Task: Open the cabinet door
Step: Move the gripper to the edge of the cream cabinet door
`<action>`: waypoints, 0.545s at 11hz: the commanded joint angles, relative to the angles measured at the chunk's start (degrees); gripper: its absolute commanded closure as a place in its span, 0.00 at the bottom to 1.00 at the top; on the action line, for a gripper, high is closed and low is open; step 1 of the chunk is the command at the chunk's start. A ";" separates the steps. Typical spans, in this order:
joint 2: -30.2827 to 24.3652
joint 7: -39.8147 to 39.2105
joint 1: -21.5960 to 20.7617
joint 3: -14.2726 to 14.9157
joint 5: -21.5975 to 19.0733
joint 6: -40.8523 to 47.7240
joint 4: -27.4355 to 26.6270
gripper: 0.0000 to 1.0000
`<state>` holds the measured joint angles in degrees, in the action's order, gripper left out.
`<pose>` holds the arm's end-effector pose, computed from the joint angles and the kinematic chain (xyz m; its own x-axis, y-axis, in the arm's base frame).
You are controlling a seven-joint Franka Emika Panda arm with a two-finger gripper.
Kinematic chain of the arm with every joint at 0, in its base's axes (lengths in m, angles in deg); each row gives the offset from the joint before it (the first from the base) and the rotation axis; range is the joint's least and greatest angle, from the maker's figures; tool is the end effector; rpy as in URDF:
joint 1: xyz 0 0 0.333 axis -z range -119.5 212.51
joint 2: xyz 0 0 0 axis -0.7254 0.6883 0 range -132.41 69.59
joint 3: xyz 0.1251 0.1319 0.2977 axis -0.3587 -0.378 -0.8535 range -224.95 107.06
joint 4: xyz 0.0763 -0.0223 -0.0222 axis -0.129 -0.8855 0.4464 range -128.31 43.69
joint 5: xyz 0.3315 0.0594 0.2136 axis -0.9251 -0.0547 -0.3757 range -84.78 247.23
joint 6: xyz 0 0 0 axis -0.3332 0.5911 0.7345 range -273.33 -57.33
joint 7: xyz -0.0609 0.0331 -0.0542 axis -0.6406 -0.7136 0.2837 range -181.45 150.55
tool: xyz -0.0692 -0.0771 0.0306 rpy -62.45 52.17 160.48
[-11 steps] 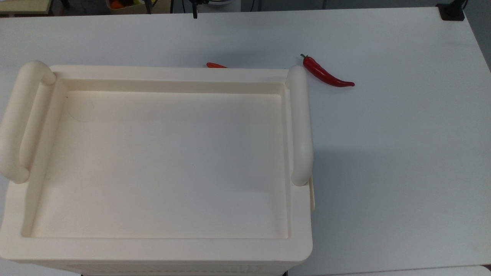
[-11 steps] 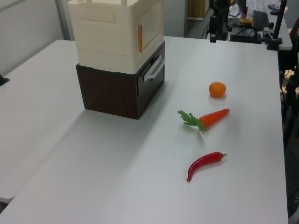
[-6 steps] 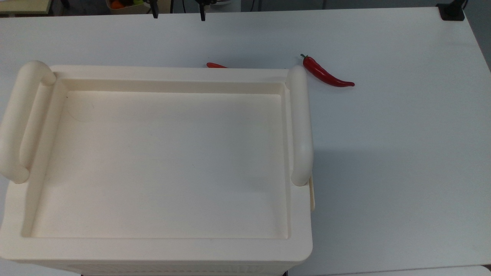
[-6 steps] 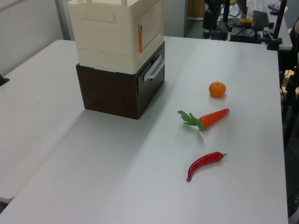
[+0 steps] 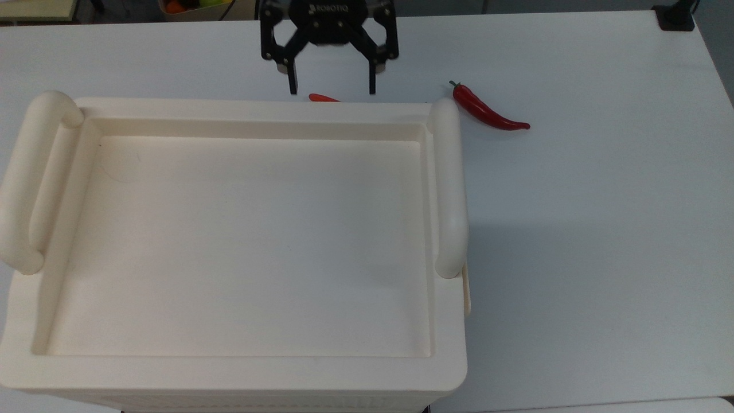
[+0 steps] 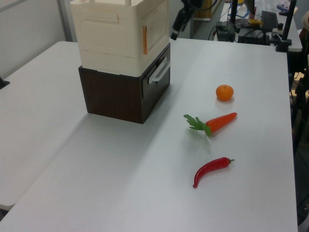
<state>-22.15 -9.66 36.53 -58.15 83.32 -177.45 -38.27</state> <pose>0.6496 0.1040 0.6476 0.9113 0.0642 0.4068 0.0714 -0.9974 -0.0024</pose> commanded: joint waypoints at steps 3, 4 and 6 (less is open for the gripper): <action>5.59 3.08 -2.24 0.09 3.96 -16.39 1.41 0.00; 6.56 3.08 -2.50 0.09 5.28 -18.15 1.41 0.00; 7.53 3.26 -3.47 0.18 6.25 -21.67 1.41 0.07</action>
<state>-16.17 -7.89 34.35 -58.19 87.50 -196.09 -38.07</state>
